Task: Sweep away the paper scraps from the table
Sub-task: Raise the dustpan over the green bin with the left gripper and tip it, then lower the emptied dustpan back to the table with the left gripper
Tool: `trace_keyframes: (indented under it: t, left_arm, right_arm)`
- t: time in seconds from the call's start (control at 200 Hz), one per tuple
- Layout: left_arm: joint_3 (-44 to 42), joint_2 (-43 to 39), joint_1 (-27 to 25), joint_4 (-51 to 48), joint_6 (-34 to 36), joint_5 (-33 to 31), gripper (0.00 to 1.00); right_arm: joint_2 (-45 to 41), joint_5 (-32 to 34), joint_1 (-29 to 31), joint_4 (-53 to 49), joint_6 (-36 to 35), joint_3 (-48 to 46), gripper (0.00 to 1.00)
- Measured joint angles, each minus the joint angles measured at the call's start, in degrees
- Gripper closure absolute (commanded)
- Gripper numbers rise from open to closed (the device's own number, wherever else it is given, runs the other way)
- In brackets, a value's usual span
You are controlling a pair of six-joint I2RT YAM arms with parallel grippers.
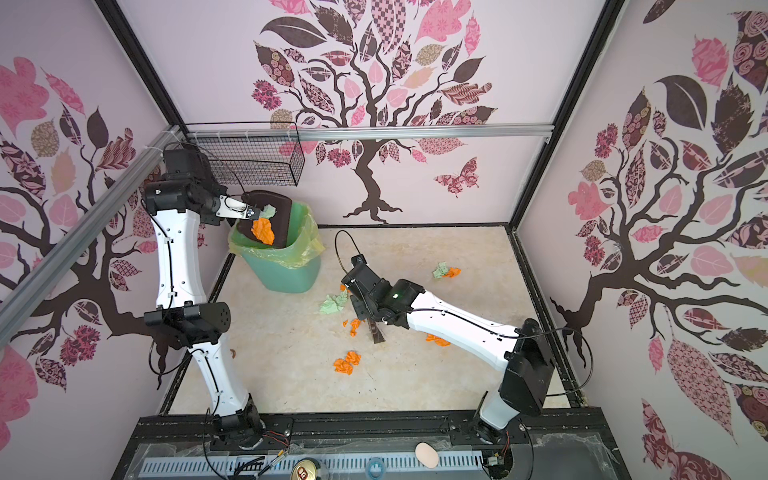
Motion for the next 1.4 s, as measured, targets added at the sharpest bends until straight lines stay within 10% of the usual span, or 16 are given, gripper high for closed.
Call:
trace_keyframes:
  t: [0.535,1.005,1.25,1.4]
  left_arm:
    - [0.72,-1.05,0.09,6.1,5.14,-0.9,1.0]
    - [-2.62,-22.21,15.96,-2.78,-10.32,27.52,1.0]
    - [-39.54,-46.6,28.55,-11.54,-5.22,42.29,1.0]
    - [-58.38,-50.75,34.36,-13.79,-0.94,46.29,1.0]
  right_arm:
    - [-0.22,1.46,0.15,-1.05,-0.2,0.31,1.0]
    - [1.42,6.14,0.13,-10.38,-7.48,10.99,1.0]
    - [5.95,7.8,-1.36,-9.86,-23.08,17.14,1.0]
    - [17.53,5.44,-4.55,-16.87,-21.53,38.82,1.0]
